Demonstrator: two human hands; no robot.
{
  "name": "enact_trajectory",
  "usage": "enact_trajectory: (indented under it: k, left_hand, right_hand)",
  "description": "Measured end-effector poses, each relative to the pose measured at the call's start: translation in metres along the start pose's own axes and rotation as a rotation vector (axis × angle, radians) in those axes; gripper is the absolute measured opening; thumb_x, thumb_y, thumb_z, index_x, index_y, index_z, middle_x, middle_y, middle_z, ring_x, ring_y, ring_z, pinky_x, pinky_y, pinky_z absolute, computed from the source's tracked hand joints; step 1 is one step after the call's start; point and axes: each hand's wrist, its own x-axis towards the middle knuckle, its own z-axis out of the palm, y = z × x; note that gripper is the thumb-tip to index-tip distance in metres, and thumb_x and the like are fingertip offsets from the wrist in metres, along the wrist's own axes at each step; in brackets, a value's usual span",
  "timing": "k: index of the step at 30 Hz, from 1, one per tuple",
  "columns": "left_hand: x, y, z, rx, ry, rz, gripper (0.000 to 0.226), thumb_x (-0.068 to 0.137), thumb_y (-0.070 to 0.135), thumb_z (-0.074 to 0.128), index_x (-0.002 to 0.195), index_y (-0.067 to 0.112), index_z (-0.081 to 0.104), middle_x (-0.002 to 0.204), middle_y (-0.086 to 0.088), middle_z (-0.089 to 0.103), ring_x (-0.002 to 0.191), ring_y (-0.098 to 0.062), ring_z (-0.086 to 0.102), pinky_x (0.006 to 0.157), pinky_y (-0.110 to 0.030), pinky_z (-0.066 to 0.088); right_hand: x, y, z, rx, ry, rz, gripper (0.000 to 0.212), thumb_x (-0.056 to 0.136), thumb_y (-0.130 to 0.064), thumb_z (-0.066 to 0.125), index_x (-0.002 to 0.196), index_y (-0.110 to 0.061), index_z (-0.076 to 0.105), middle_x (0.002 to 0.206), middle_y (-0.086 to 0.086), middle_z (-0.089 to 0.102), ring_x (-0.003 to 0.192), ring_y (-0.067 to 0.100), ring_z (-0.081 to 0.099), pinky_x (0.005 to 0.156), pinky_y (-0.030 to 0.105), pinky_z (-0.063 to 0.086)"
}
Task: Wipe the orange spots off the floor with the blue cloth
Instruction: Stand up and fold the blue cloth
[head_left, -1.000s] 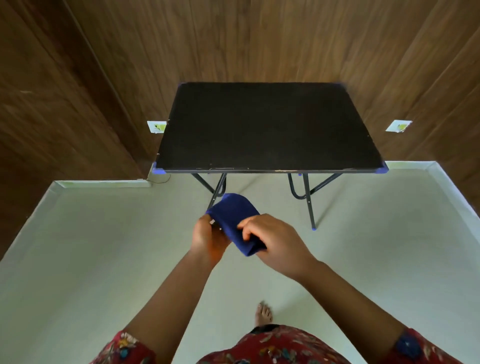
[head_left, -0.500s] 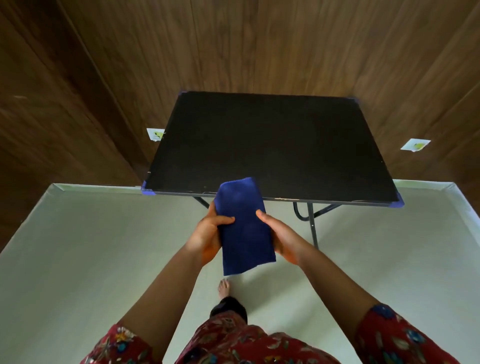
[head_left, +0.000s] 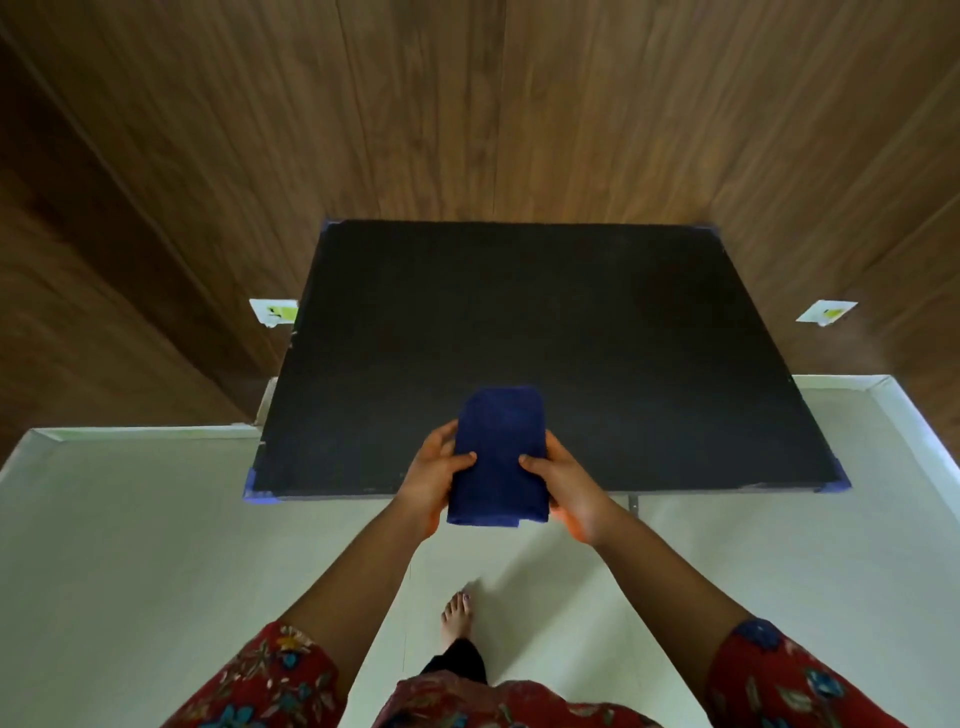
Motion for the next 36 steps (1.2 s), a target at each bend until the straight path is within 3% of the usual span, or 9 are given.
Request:
enact_trajectory:
  k: [6, 14, 16, 20, 24, 26, 29, 33, 36]
  left_hand:
    - [0.06, 0.025, 0.0, 0.119, -0.068, 0.079, 0.082, 0.078, -0.027, 0.035, 0.142, 0.024, 0.034, 0.117, 0.002, 0.062, 0.111, -0.025, 0.06, 0.085, -0.044, 0.053]
    - [0.104, 0.064, -0.012, 0.338, -0.105, 0.257, 0.094, 0.064, -0.002, 0.067, 0.143, 0.032, 0.028, 0.113, -0.012, 0.064, 0.106, -0.021, 0.063, 0.092, -0.038, 0.052]
    - [0.106, 0.069, -0.009, 0.65, -0.074, 0.341, 0.081, 0.064, 0.011, 0.067, 0.14, 0.025, 0.04, 0.119, -0.007, 0.061, 0.108, -0.02, 0.062, 0.094, -0.035, 0.051]
    - [0.103, 0.074, -0.003, 0.91, -0.027, 0.47, 0.054, 0.071, -0.006, 0.056, 0.117, 0.022, 0.063, 0.114, -0.002, 0.064, 0.102, -0.016, 0.06, 0.089, -0.025, 0.048]
    - [0.112, 0.076, -0.01, 0.906, -0.027, 0.421, 0.028, 0.076, 0.007, 0.057, 0.096, 0.022, 0.069, 0.111, 0.003, 0.041, 0.107, -0.009, 0.036, 0.091, -0.015, 0.024]
    - [0.115, 0.079, -0.009, 0.698, -0.177, 0.352, 0.018, 0.075, 0.013, 0.059, 0.091, 0.02, 0.063, 0.103, 0.003, 0.05, 0.102, -0.008, 0.045, 0.09, -0.021, 0.031]
    - [0.118, 0.075, -0.004, 0.398, -0.165, 0.159, 0.013, 0.09, 0.006, 0.058, 0.102, 0.01, 0.055, 0.096, -0.003, 0.059, 0.089, -0.017, 0.057, 0.071, -0.019, 0.05]
    - [0.125, 0.056, -0.008, 0.177, -0.101, -0.153, 0.055, 0.085, -0.004, 0.061, 0.127, 0.025, 0.042, 0.121, -0.006, 0.057, 0.103, -0.026, 0.062, 0.071, -0.038, 0.056]
    - [0.139, 0.046, -0.011, 0.238, -0.04, -0.12, 0.079, 0.079, -0.019, 0.055, 0.14, 0.026, 0.033, 0.13, -0.006, 0.049, 0.118, -0.031, 0.055, 0.074, -0.039, 0.055]
  right_hand:
    - [0.049, -0.028, 0.011, -0.085, 0.04, 0.102, 0.07, 0.09, 0.009, 0.039, 0.143, -0.035, 0.035, 0.137, 0.003, 0.052, 0.116, 0.033, 0.055, 0.084, 0.051, 0.055]
    - [0.085, -0.071, 0.005, -0.224, 0.005, -0.228, 0.095, 0.08, 0.018, 0.058, 0.15, -0.034, 0.02, 0.137, 0.008, 0.05, 0.125, 0.026, 0.052, 0.091, 0.028, 0.052]
    - [0.087, -0.074, 0.006, -0.525, 0.1, -0.271, 0.084, 0.079, 0.006, 0.064, 0.148, -0.031, 0.033, 0.137, 0.004, 0.052, 0.125, 0.022, 0.051, 0.096, 0.028, 0.046]
    - [0.092, -0.075, 0.004, -0.892, 0.25, -0.283, 0.043, 0.073, -0.015, 0.077, 0.113, -0.023, 0.064, 0.116, 0.004, 0.062, 0.109, 0.023, 0.059, 0.087, 0.029, 0.048]
    - [0.097, -0.082, -0.007, -0.643, 0.14, -0.295, 0.027, 0.07, -0.013, 0.084, 0.079, -0.022, 0.06, 0.111, 0.003, 0.046, 0.111, 0.017, 0.045, 0.088, 0.026, 0.037]
    - [0.099, -0.083, -0.009, -0.229, 0.014, -0.196, 0.022, 0.078, -0.005, 0.076, 0.093, -0.01, 0.06, 0.11, 0.011, 0.058, 0.109, 0.026, 0.055, 0.083, 0.033, 0.048]
    - [0.105, -0.068, -0.016, 0.076, -0.043, 0.083, 0.055, 0.077, -0.025, 0.075, 0.127, -0.015, 0.053, 0.123, 0.01, 0.065, 0.111, 0.03, 0.064, 0.078, 0.044, 0.058]
    - [0.109, -0.049, -0.014, 0.116, 0.035, 0.148, 0.047, 0.085, -0.003, 0.068, 0.129, -0.012, 0.051, 0.125, 0.01, 0.061, 0.107, 0.028, 0.064, 0.072, 0.038, 0.058]
    - [0.114, -0.05, -0.002, 0.055, 0.138, 0.076, 0.051, 0.084, 0.008, 0.065, 0.126, -0.014, 0.048, 0.122, 0.006, 0.058, 0.108, 0.027, 0.059, 0.079, 0.04, 0.054]
